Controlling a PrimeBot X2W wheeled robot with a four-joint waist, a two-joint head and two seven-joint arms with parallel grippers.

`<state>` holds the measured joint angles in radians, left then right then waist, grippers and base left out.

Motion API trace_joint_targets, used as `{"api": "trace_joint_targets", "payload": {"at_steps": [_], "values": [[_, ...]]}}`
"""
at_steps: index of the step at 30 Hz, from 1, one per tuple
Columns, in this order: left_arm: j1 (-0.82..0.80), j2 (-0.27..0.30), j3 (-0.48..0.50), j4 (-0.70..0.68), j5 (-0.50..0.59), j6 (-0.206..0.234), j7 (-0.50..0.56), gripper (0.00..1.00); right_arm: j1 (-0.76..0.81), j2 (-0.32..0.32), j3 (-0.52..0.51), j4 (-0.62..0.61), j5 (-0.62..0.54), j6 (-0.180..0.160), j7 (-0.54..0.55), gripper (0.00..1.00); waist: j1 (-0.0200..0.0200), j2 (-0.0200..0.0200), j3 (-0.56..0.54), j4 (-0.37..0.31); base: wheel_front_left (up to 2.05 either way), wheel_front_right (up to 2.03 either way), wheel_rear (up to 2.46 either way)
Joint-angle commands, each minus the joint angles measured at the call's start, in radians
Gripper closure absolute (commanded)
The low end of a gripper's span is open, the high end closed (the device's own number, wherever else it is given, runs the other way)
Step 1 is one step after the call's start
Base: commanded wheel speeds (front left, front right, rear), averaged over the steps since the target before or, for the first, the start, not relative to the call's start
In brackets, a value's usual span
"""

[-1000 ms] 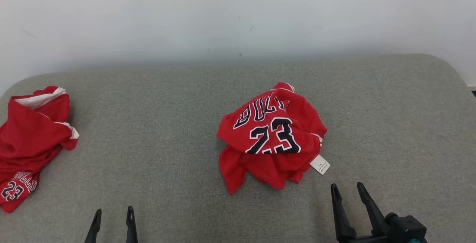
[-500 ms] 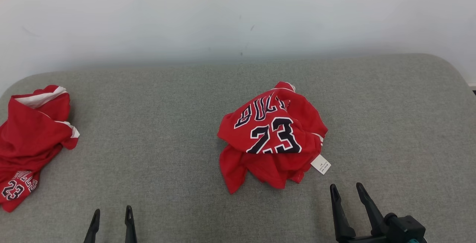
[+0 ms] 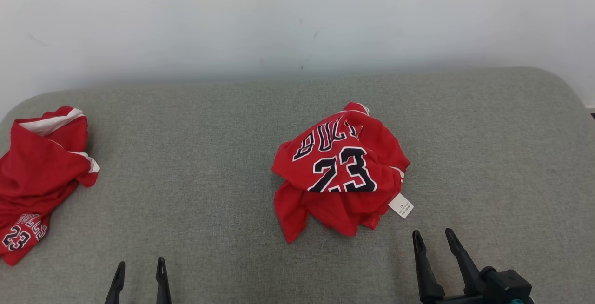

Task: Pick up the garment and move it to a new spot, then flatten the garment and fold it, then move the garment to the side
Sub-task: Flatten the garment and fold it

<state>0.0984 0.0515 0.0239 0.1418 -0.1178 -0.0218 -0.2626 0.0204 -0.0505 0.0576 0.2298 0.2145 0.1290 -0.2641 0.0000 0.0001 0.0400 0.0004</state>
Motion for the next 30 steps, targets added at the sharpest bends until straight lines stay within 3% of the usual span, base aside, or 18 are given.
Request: {"api": "trace_joint_targets", "payload": {"at_steps": [1,30], "values": [[0.009,-0.002,-0.001,-0.004,-0.007,0.003,-0.003,0.00,0.007,0.001,0.001,-0.001,-0.009,0.003,-0.001,0.00,0.0000,-0.0001,-0.002,-0.001,0.00,0.00,0.00],[0.006,-0.002,-0.004,-0.006,-0.019,0.008,-0.003,0.00,-0.002,0.001,0.002,0.001,-0.011,0.003,-0.001,0.00,0.0000,-0.0001,0.007,-0.013,0.00,0.00,0.00]]}}
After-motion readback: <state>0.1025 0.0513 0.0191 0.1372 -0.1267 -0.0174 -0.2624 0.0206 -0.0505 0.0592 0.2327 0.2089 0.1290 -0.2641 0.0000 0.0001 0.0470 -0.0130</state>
